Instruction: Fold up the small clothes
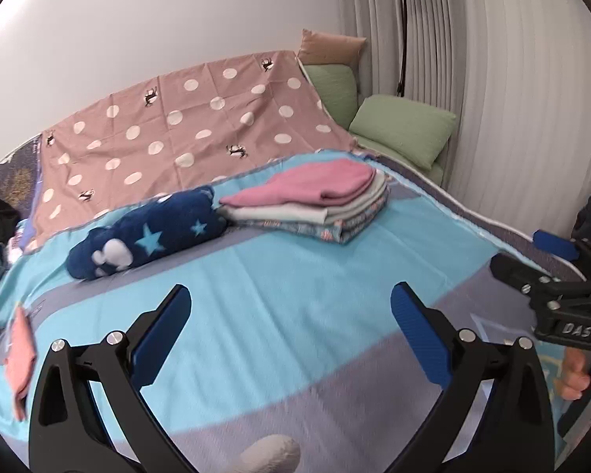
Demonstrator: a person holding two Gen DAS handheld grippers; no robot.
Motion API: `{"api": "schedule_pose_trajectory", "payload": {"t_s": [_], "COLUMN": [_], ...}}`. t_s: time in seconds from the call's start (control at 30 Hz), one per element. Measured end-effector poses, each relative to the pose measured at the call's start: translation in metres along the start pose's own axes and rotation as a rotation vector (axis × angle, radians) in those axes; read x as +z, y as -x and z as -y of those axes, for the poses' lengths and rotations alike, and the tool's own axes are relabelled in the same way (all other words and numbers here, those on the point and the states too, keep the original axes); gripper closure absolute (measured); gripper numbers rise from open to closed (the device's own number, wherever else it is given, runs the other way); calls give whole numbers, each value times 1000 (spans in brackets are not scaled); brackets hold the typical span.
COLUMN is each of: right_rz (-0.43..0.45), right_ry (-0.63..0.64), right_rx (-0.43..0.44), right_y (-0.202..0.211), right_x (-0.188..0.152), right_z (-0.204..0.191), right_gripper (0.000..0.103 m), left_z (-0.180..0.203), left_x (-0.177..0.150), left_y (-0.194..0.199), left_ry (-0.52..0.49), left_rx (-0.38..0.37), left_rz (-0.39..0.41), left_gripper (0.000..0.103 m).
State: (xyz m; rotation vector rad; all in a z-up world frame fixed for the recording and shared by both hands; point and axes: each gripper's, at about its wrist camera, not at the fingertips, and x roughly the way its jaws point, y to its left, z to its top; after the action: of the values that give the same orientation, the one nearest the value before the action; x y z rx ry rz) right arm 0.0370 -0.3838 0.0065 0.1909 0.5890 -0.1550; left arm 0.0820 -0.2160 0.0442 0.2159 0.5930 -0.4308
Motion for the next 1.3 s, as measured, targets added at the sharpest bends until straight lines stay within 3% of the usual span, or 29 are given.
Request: {"api": "schedule_pose_trajectory", "payload": {"t_s": [0.23,0.5,1.3], "right_rz": [46,63,59], "right_ry": [9,31,39], "right_rx": [-22,-36,-78], "right_y": [44,70,81], "right_x": [-1,-6,-14], "right_z": [-16,-36,-39], "right_gripper": [2,2,2], "left_z": [-6,-9,-12], "left_x": [-13,-21,-33], "left_y": [49,75,76], "left_ry": [34,30,48], "left_rx": [-21,-13,-19], "left_rz": [54,80,37], "left_gripper": [2,2,2]}}
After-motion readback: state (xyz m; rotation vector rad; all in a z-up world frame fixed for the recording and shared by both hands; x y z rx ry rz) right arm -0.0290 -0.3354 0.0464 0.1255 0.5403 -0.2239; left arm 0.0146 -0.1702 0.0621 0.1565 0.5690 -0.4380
